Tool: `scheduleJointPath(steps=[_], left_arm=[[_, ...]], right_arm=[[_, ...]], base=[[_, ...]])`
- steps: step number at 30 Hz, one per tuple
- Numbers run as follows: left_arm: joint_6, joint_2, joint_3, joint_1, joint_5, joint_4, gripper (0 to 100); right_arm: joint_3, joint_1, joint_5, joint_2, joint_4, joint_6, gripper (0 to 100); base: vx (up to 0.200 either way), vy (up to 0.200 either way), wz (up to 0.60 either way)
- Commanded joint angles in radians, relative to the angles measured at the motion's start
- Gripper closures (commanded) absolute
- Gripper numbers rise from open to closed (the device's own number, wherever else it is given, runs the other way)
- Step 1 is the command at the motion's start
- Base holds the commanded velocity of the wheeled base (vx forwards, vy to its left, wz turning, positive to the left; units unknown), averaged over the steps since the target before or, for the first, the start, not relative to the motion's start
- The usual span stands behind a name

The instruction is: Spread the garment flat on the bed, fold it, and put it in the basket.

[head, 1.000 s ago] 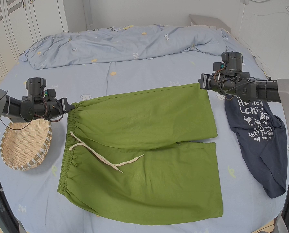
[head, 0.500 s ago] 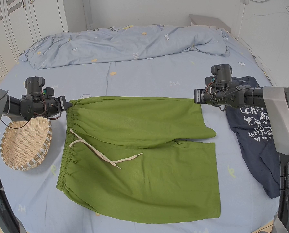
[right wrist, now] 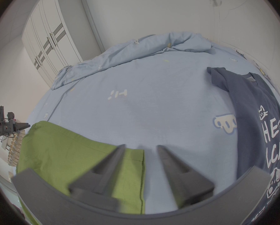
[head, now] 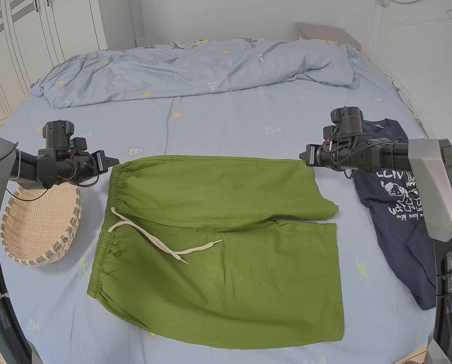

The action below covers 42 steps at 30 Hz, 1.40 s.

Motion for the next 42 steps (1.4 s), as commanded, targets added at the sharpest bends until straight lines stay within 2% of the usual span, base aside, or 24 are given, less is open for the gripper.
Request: scheduleJointPath(steps=[1, 8, 14, 17, 18, 21, 22, 23, 27, 30, 32, 37, 42], left_arm=[[-0.001, 0.006, -0.005, -0.008, -0.002, 0.001, 0], [-0.003, -0.043, 0.015, -0.019, -0.002, 0.001, 0], [-0.001, -0.161, 0.156, -0.051, -0.01, 0.001, 0], [-0.003, -0.212, 0.217, -0.065, -0.01, 0.001, 0], [-0.004, -0.255, 0.269, -0.074, -0.01, 0.001, 0], [-0.015, -0.336, 0.391, -0.088, -0.011, 0.001, 0], [-0.015, -0.339, 0.395, -0.088, -0.011, 0.001, 0], [-0.024, -0.379, 0.46, -0.089, -0.02, 0.001, 0], [-0.069, -0.475, 0.63, -0.077, -0.093, 0.001, 0], [-0.073, -0.557, 0.769, -0.037, -0.172, 0.001, 0], [-0.072, -0.577, 0.8, -0.022, -0.192, 0.001, 0], [-0.059, -0.667, 0.977, 0.058, -0.295, 0.003, 0], [-0.053, -0.67, 1.052, 0.078, -0.31, 0.003, 0]], right_arm=[[0.0, 0.001, 0.003, -0.005, -0.007, 0.002, 0], [0.0, -0.005, 0.003, -0.047, -0.022, 0.039, 0], [0.0, -0.048, 0.015, -0.23, -0.016, 0.164, 0], [0.132, -0.06, 0.034, -0.321, -0.017, 0.223, 0], [0.247, -0.064, 0.057, -0.39, -0.016, 0.246, 0], [0.471, -0.091, 0.107, -0.517, -0.02, 0.261, 0], [0.482, -0.091, 0.11, -0.523, -0.02, 0.261, 0], [0.586, -0.099, 0.141, -0.583, -0.022, 0.27, 0], [0.808, -0.106, 0.213, -0.692, -0.022, 0.299, 0], [0.956, -0.097, 0.271, -0.761, -0.023, 0.302, 0], [0.985, -0.096, 0.279, -0.776, -0.023, 0.302, 0], [1.158, -0.09, 0.302, -0.834, -0.033, 0.301, 0], [1.308, -0.047, 0.339, -0.818, -0.152, 0.299, 0]], base=[[0.0, 0.0, 0.0], [0.0, 0.0, 0.0], [0.0, 0.0, 0.0], [0.0, 0.0, 0.0], [0.0, 0.0, 0.0], [0.0, 0.0, 0.0], [0.0, 0.0, 0.0], [0.0, 0.0, 0.0], [0.0, 0.0, 0.0], [0.0, 0.0, 0.0], [0.0, 0.0, 0.0], [0.0, 0.0, 0.0], [0.0, 0.0, 0.0]])
